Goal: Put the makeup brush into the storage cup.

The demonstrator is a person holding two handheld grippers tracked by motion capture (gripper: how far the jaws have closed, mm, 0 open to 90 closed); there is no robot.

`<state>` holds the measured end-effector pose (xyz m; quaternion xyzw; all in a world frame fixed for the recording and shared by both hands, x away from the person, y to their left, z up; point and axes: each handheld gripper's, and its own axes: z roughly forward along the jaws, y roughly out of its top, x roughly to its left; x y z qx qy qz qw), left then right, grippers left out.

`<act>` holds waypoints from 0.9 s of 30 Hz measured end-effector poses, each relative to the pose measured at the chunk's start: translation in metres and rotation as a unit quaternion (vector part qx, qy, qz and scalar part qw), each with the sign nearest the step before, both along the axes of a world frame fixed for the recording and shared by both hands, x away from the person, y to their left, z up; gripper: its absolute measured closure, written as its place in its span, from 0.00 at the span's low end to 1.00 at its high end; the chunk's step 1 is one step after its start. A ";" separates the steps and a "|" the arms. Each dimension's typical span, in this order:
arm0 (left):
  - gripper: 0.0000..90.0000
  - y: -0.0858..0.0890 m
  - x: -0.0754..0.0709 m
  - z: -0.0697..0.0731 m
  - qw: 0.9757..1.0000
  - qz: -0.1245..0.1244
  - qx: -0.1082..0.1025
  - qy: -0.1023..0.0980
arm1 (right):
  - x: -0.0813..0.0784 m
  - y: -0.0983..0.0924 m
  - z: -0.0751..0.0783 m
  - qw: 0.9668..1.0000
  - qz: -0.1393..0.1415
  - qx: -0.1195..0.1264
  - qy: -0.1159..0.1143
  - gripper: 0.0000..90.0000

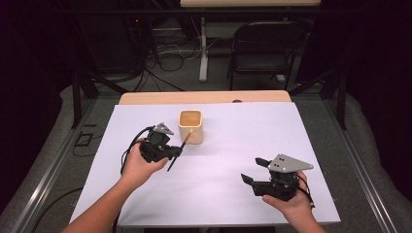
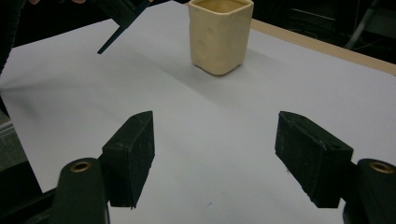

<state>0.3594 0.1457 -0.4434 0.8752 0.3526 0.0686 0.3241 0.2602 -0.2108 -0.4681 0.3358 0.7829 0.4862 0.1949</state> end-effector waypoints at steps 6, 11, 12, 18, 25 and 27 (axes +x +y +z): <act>0.93 -0.001 -0.002 0.001 1.000 -0.004 0.004 -0.002 | 0.008 0.006 0.007 1.000 0.018 -0.011 0.020 0.31; 0.93 0.000 -0.003 0.002 1.000 -0.002 -0.001 -0.002 | 0.017 0.015 0.015 0.998 0.035 -0.025 0.035 0.31; 0.93 0.000 -0.003 0.002 1.000 -0.002 0.000 -0.002 | 0.018 0.016 0.016 0.998 0.037 -0.027 0.035 0.31; 0.93 -0.001 -0.002 0.002 1.000 -0.001 -0.001 -0.004 | 0.023 0.022 0.020 0.997 0.049 -0.035 0.043 0.31; 0.93 -0.003 -0.003 0.001 1.000 0.000 0.000 -0.008 | 0.036 0.029 0.013 0.996 0.056 -0.035 0.063 0.31; 0.93 -0.003 -0.003 0.001 1.000 -0.002 -0.002 -0.007 | 0.041 0.032 0.011 0.995 0.057 -0.036 0.069 0.30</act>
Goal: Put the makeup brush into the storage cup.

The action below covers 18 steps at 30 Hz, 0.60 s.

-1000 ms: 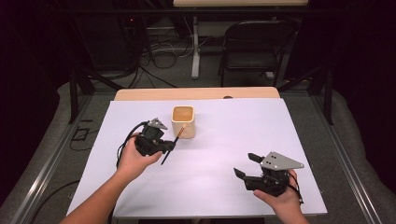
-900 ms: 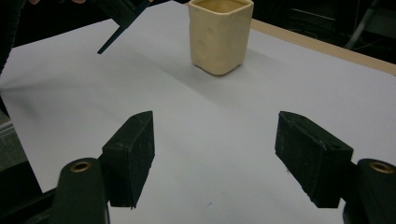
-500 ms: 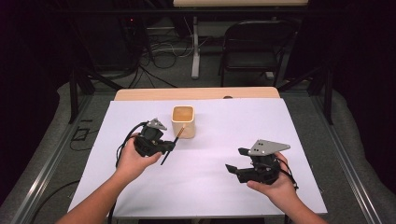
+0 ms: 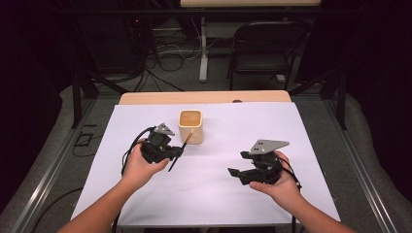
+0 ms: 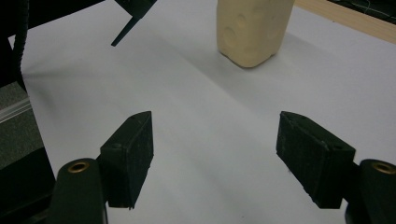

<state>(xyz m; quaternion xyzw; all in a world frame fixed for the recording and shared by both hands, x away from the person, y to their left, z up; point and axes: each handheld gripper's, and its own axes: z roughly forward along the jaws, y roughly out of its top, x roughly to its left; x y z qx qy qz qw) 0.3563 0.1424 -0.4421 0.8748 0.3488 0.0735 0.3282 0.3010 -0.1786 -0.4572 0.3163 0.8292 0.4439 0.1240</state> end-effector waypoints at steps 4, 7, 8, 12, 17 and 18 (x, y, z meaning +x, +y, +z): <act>0.93 0.000 0.000 0.001 1.000 0.002 -0.011 0.002 | 0.005 0.004 -0.001 1.000 0.005 0.005 0.005 0.30; 0.93 0.000 0.000 0.002 1.000 0.006 -0.019 -0.002 | 0.008 0.005 -0.001 1.000 0.005 0.014 0.011 0.30; 0.93 0.000 0.000 0.002 1.000 0.006 -0.019 -0.002 | 0.008 0.005 -0.001 1.000 0.005 0.014 0.011 0.30; 0.93 -0.001 -0.002 0.004 0.999 0.014 -0.035 -0.008 | 0.013 0.005 -0.002 1.000 0.002 0.019 0.012 0.30; 0.93 -0.003 -0.002 0.005 0.998 0.021 -0.066 -0.010 | 0.015 0.005 -0.001 0.999 -0.007 0.031 0.018 0.30; 0.93 -0.003 -0.002 0.005 0.997 0.022 -0.070 -0.011 | 0.016 0.005 -0.001 0.999 -0.007 0.032 0.018 0.30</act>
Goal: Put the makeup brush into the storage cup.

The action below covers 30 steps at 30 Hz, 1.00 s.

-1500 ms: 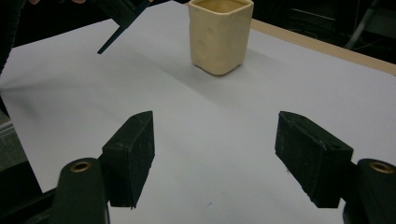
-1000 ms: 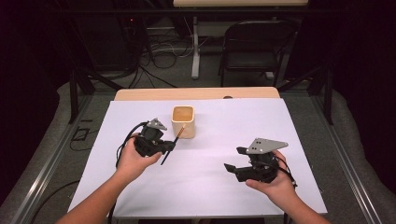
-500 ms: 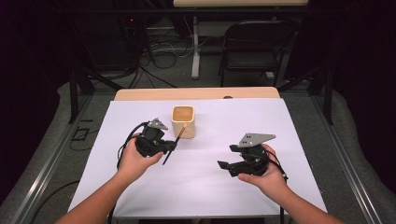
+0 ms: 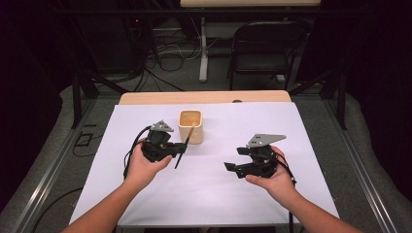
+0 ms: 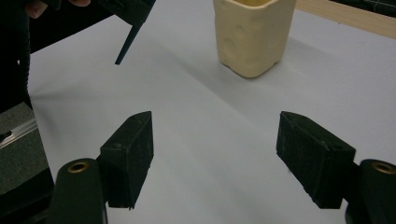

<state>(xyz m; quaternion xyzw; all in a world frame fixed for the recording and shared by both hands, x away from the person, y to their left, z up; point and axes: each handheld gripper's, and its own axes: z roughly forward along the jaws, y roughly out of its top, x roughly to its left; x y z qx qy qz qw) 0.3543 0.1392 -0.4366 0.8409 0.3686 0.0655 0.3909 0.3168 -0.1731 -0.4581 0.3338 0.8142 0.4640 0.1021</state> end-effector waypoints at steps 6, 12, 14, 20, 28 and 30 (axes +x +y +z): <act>0.93 -0.002 0.000 0.001 1.000 0.001 -0.020 0.000 | 0.001 0.003 0.001 1.000 0.000 0.005 -0.001 0.31; 0.93 -0.005 -0.001 0.001 0.999 0.007 -0.043 0.000 | 0.000 0.008 0.005 1.000 -0.001 0.019 0.002 0.31; 0.93 -0.007 -0.002 0.000 0.999 0.007 -0.043 -0.002 | 0.001 0.012 0.007 1.000 0.002 0.026 0.002 0.32; 0.93 -0.013 -0.003 -0.001 0.999 0.003 -0.048 -0.006 | 0.003 0.022 0.006 0.999 0.008 0.039 0.003 0.34; 0.93 -0.017 -0.003 -0.002 0.999 0.001 -0.053 -0.006 | 0.007 0.030 0.004 0.998 0.011 0.052 0.019 0.39; 0.93 -0.019 -0.003 -0.002 0.998 0.000 -0.056 -0.005 | 0.009 0.031 0.002 0.998 0.012 0.061 0.024 0.42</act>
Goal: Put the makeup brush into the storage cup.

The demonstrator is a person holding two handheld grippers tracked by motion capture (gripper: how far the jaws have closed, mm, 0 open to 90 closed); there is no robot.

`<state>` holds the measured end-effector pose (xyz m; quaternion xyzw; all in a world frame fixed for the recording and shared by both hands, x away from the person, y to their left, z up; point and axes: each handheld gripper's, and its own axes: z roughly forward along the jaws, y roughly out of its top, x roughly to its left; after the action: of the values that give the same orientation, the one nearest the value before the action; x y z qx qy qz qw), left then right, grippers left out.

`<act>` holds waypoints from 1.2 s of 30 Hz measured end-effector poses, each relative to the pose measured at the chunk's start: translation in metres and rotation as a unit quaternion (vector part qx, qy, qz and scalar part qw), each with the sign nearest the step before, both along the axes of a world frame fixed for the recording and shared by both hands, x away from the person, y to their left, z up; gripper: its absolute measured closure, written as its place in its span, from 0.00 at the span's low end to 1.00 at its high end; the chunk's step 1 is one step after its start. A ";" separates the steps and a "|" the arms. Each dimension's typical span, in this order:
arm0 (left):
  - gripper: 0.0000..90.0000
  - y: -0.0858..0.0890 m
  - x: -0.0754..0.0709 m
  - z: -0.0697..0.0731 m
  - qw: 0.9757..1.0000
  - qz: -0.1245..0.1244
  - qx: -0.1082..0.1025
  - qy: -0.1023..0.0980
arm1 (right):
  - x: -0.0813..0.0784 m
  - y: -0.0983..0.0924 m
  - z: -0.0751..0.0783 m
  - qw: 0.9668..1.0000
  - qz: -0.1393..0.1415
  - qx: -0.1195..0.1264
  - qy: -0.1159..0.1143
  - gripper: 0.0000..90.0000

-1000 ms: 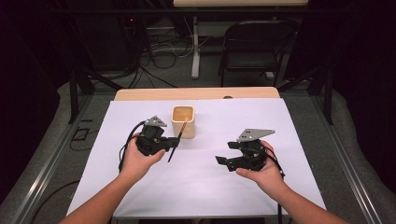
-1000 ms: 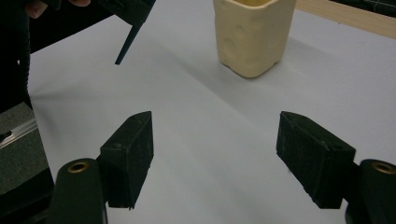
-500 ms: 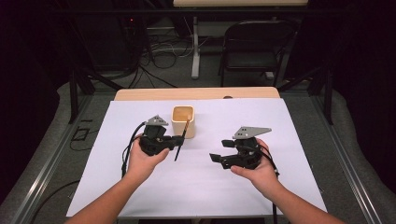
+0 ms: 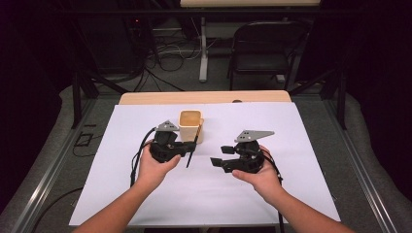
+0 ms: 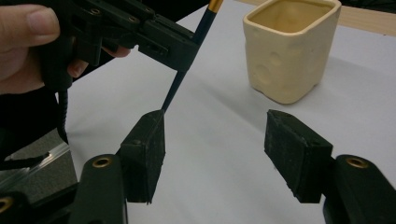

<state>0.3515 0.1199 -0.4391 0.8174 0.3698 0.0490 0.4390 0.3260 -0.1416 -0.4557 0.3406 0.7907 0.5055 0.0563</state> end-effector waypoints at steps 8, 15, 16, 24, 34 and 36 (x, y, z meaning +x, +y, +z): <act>0.93 -0.006 0.000 -0.002 1.000 -0.005 -0.004 -0.003 | 0.008 0.005 -0.004 0.999 -0.002 0.024 0.021 0.46; 0.93 -0.009 0.000 -0.004 1.000 -0.004 -0.011 -0.005 | 0.010 0.010 -0.007 0.999 0.005 0.038 0.029 0.48; 0.93 -0.009 0.000 -0.004 1.000 -0.003 -0.014 -0.005 | 0.011 0.010 -0.008 0.999 0.009 0.041 0.029 0.48; 0.93 -0.011 -0.001 -0.005 1.000 -0.003 -0.021 -0.006 | 0.013 0.014 -0.010 0.999 0.006 0.044 0.024 0.48; 0.93 -0.011 -0.002 -0.006 1.000 0.003 -0.029 -0.008 | 0.010 0.021 -0.010 0.999 0.003 0.035 0.030 0.51; 0.93 -0.011 -0.002 -0.006 0.999 0.003 -0.031 -0.009 | 0.010 0.022 -0.011 0.999 0.004 0.036 0.035 0.52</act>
<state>0.3496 0.1091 -0.4454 0.8019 0.3700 0.0461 0.4668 0.3359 -0.1201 -0.4663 0.3567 0.7751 0.5213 0.0141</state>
